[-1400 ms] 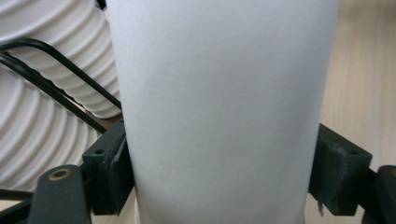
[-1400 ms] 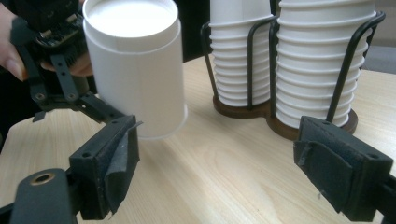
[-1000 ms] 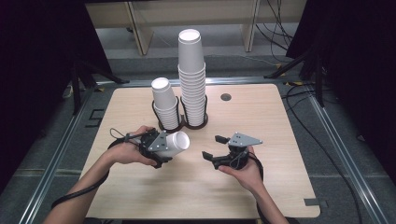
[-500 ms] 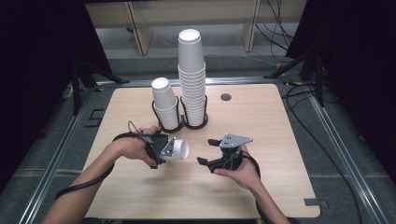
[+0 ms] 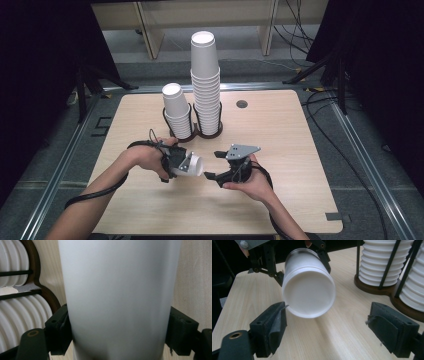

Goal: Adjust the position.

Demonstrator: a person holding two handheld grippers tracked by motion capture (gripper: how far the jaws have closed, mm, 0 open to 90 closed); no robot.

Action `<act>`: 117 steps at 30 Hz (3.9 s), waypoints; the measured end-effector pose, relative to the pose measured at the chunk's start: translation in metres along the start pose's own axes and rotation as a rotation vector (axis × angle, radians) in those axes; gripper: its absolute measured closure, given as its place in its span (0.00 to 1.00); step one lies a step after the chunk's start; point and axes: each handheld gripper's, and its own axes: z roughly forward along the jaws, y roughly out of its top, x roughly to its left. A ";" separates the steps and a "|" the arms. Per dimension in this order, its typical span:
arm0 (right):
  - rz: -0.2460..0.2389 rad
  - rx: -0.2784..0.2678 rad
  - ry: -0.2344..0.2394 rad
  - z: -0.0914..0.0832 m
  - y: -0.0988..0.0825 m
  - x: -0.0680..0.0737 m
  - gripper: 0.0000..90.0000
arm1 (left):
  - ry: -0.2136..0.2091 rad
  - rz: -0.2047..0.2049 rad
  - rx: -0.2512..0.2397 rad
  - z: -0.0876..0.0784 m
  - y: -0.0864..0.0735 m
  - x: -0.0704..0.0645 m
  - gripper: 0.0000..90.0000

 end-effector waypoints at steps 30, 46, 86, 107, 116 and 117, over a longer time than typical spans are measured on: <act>-0.074 0.036 0.059 0.032 0.010 0.007 0.20 | -0.024 0.022 0.005 0.003 0.012 0.006 0.23; -0.086 0.041 0.071 0.037 0.008 0.007 0.27 | -0.022 0.033 -0.011 0.002 0.015 0.005 0.23; -0.160 -0.015 0.062 0.015 0.002 0.003 0.31 | 0.044 -0.143 -0.446 0.003 -0.026 -0.003 0.00; -0.172 -0.019 0.066 0.009 0.002 0.001 0.31 | 0.021 -0.230 -0.559 0.015 -0.039 -0.003 0.00; -0.179 -0.015 0.073 0.011 0.002 0.001 0.31 | 0.008 -0.212 -0.537 0.015 -0.040 -0.001 0.00; -0.178 -0.014 0.074 0.012 0.001 0.001 0.31 | 0.006 -0.212 -0.541 0.015 -0.040 -0.001 0.01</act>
